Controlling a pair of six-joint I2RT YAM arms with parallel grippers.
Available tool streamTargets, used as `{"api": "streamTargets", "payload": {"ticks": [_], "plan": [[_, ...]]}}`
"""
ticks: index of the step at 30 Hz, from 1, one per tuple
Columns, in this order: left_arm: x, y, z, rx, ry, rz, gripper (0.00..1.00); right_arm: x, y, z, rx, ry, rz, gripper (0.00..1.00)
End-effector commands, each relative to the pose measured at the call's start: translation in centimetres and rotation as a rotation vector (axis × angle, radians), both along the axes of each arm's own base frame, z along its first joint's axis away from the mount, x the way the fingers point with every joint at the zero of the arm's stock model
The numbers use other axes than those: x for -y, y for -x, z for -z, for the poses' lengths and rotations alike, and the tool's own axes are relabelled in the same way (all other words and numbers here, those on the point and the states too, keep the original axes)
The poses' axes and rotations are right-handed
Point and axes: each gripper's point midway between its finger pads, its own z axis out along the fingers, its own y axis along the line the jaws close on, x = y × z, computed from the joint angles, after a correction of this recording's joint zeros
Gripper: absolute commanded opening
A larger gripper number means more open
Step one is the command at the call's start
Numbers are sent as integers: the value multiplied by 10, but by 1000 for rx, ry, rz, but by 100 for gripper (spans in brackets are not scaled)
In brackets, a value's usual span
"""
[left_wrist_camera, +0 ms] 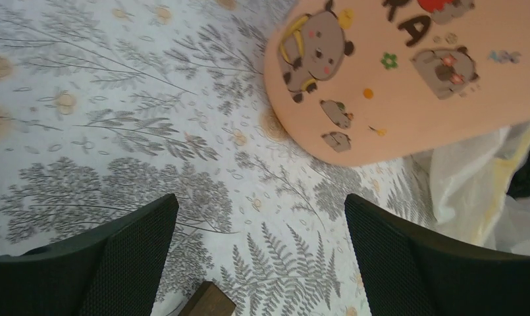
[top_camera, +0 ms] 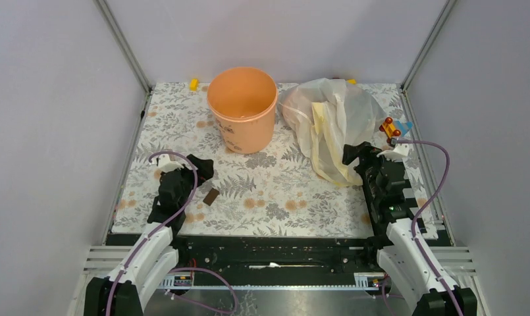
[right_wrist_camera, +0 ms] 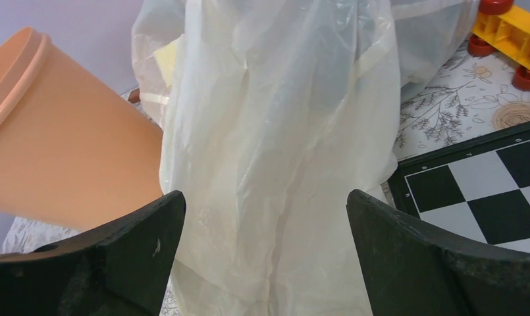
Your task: Put the trash bags into the trash bin
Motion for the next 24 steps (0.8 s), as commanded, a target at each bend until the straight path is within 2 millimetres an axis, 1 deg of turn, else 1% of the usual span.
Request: {"api": "streamTargets", "payload": {"ticks": [1,4,5,6,7,8,10,12,15,16,18,19,20,21,22,23,24], "plan": [[27,0,-23,123,16,160,99,-18,1,-35,106,12,-108,100],[61,13,-33,209,24,383,99,-38,9,-49,176,23,-236,100],[70,16,-37,236,26,437,99,-41,10,-51,182,29,-255,99],[74,18,-40,253,23,466,99,-43,10,-52,184,33,-267,99],[74,16,-39,245,16,454,99,-43,9,-52,180,36,-270,99],[71,14,-36,228,10,429,99,-43,7,-49,169,39,-268,98],[75,16,-42,266,-4,449,99,-46,5,-45,151,42,-286,95],[82,20,-45,294,3,481,99,-49,1,-37,117,46,-293,87],[96,24,-46,299,-1,536,99,-43,-9,-22,28,61,-245,84],[103,25,-44,295,-5,561,99,-44,-12,-19,9,63,-246,81],[117,26,-43,286,-22,610,99,-51,-15,-15,-11,68,-278,66],[124,27,-42,278,-32,630,99,-56,-15,-15,-12,71,-299,50],[131,28,-41,276,-45,646,99,-63,-14,-16,-14,77,-325,28],[137,30,-40,275,-56,662,98,-70,-14,-17,-10,79,-350,20],[142,32,-40,277,-64,672,98,-82,-11,-20,-1,83,-398,4],[148,34,-42,287,-69,689,98,-99,-7,-24,11,89,-469,0],[152,36,-41,291,-71,705,98,-115,-2,-28,28,101,-538,0]]}}
